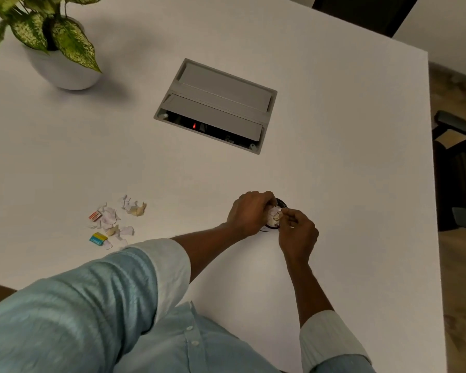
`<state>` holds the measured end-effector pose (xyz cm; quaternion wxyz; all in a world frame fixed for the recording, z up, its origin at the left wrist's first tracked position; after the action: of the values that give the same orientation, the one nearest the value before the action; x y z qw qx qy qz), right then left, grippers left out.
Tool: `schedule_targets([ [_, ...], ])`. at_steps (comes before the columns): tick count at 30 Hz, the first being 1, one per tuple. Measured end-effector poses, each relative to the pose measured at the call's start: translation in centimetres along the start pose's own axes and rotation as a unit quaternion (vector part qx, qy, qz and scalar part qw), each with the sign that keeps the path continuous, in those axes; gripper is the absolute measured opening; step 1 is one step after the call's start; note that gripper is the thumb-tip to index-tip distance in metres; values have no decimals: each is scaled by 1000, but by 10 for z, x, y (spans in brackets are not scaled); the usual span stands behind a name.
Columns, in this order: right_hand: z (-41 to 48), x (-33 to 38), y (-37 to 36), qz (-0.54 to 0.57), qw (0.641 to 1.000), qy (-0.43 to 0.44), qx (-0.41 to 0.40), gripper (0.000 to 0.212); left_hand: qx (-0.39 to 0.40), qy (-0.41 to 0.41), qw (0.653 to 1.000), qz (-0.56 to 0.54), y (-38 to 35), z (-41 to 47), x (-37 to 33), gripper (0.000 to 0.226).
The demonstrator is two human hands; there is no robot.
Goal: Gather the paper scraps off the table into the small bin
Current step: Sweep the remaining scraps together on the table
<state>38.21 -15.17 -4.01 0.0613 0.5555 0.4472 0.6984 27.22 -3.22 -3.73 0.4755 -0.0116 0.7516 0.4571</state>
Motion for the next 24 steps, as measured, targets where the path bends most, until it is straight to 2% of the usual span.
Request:
schedule_targets([
  [4, -6, 3, -5, -43, 998, 45, 2, 16, -58, 6, 998, -10, 7, -12, 12, 20],
  [7, -16, 9, -17, -112, 986, 109, 49, 31, -69, 12, 997, 42, 11, -33, 37, 21],
  [11, -25, 13, -35, -186, 957, 190, 120, 48, -10, 28, 989, 145, 9, -78, 87, 33],
  [17, -34, 7, -54, -331, 896, 229, 189, 57, 98, 62, 959, 260, 7, -160, 161, 76],
  [21, -29, 4, -56, -364, 880, 219, 214, 60, 133, 78, 948, 279, 2, -193, 185, 93],
  [24, -27, 9, -51, -327, 899, 212, 197, 54, 128, 89, 950, 271, 2, -204, 192, 97],
])
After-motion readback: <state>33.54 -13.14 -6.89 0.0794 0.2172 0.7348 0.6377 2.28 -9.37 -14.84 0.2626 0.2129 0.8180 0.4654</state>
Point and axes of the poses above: each hand's wrist, its own z-axis towards the middle knuckle, its own y-axis out of the back of the hand, x = y × z, the point moved 6 cm from there along z, towards the middle knuckle, and after that the axes turned 1 degree about y, right-handed, at the moved point
